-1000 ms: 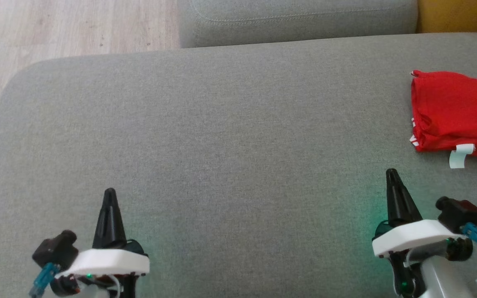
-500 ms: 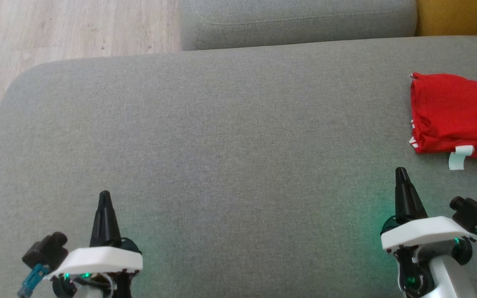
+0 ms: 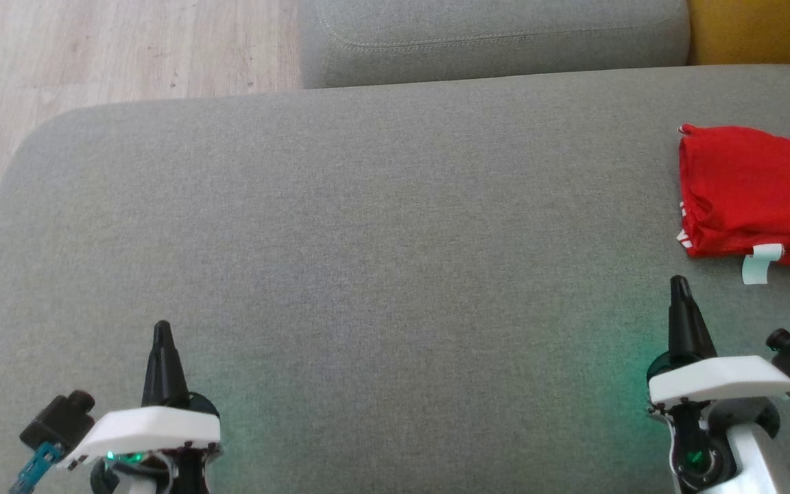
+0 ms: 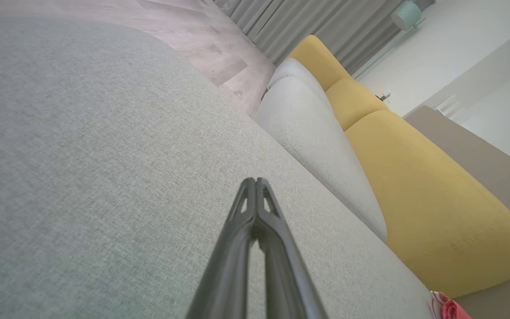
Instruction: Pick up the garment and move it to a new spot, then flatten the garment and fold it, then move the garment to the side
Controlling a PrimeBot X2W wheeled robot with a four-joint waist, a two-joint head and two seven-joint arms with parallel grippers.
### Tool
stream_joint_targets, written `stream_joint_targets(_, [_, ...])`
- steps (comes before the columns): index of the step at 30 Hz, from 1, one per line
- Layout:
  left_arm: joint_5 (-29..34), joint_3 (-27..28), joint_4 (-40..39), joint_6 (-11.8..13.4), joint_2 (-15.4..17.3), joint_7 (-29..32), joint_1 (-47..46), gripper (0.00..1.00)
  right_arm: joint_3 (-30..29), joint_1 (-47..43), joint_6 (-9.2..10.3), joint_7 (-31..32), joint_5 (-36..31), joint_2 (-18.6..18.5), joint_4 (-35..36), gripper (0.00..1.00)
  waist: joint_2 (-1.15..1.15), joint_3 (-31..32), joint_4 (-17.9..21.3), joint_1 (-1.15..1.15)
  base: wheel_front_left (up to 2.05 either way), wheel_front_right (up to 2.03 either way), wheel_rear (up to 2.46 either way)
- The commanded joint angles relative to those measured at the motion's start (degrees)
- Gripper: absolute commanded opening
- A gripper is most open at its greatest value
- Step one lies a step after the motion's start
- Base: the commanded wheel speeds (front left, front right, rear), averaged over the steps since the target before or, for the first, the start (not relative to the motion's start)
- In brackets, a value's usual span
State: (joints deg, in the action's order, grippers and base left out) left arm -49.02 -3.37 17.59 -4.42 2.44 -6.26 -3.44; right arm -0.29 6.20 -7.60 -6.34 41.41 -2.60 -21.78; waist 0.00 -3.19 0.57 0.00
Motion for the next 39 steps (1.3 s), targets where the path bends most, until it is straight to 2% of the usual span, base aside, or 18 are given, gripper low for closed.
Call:
stream_joint_targets(1, [-1.29,1.69,-2.16,-0.43,0.2,0.27,-2.41,0.0,0.08,1.38,0.04,0.35,1.61,-0.46,2.3,0.0,0.0,0.04,-0.01,0.0,0.0,0.0,0.0])
stream_joint_targets(39, [-22.28,5.82,-2.84,-1.75,0.32,6.55,-2.59,0.0,-2.87,0.66,0.08,6.44,26.45,-0.53,5.05,0.0,0.0,1.54,-0.29,0.0,0.0,0.0,0.0])
